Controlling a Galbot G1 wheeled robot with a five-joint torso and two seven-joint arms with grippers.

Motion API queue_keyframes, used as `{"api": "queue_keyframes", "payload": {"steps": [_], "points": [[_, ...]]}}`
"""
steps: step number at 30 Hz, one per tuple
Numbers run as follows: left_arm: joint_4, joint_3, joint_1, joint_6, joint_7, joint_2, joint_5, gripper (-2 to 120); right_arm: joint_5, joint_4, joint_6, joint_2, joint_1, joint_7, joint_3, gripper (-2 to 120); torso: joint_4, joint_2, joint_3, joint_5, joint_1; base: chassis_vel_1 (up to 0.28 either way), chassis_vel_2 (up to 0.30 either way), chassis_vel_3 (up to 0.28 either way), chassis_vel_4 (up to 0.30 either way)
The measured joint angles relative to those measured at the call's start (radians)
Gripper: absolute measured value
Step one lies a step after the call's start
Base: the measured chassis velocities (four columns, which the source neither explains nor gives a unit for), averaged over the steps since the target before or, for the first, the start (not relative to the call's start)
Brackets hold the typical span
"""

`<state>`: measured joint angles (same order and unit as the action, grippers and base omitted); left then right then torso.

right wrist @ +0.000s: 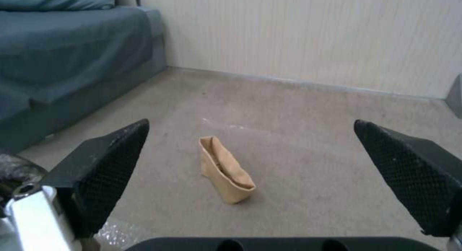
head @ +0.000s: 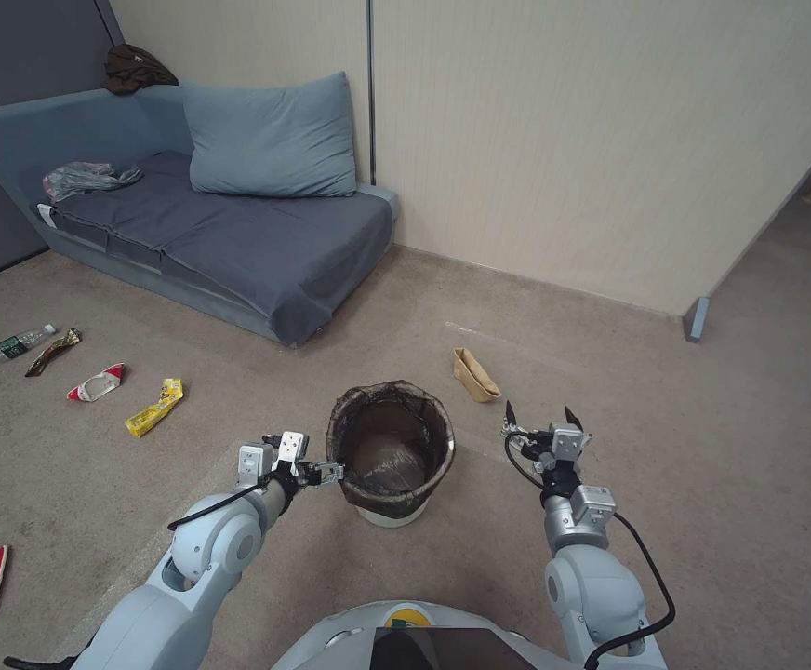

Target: Pick up the trash bin, then pick up the garbage from the floor and place it into the trash bin.

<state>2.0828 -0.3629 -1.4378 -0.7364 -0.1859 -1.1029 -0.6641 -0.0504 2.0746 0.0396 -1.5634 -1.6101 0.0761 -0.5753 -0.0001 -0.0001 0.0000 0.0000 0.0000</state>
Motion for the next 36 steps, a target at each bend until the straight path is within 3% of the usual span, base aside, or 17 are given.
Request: {"api": "queue_keyframes", "payload": {"steps": [23, 29, 36], "points": [[-0.105, 0.015, 0.054, 0.004, 0.002, -0.071, -0.052, 100, 0.002, -0.012, -0.014, 0.010, -0.005, -0.004, -0.005, 100, 0.0005, 0.000, 0.000, 0.0002, 0.000, 0.000, 0.000, 0.000, 0.000], [-0.114, 0.005, 0.049, 0.004, 0.058, -0.072, 0.004, 79, 0.001, -0.013, -0.016, 0.017, -0.004, -0.003, -0.011, 100, 0.0002, 0.000, 0.000, 0.0006, 0.000, 0.000, 0.000, 0.000, 0.000], [-0.111, 0.004, 0.042, 0.004, 0.069, -0.073, 0.017, 56, 0.001, -0.015, -0.017, 0.016, -0.001, -0.003, -0.009, 100, 0.0002, 0.000, 0.000, 0.0004, 0.000, 0.000, 0.000, 0.000, 0.000]]}}
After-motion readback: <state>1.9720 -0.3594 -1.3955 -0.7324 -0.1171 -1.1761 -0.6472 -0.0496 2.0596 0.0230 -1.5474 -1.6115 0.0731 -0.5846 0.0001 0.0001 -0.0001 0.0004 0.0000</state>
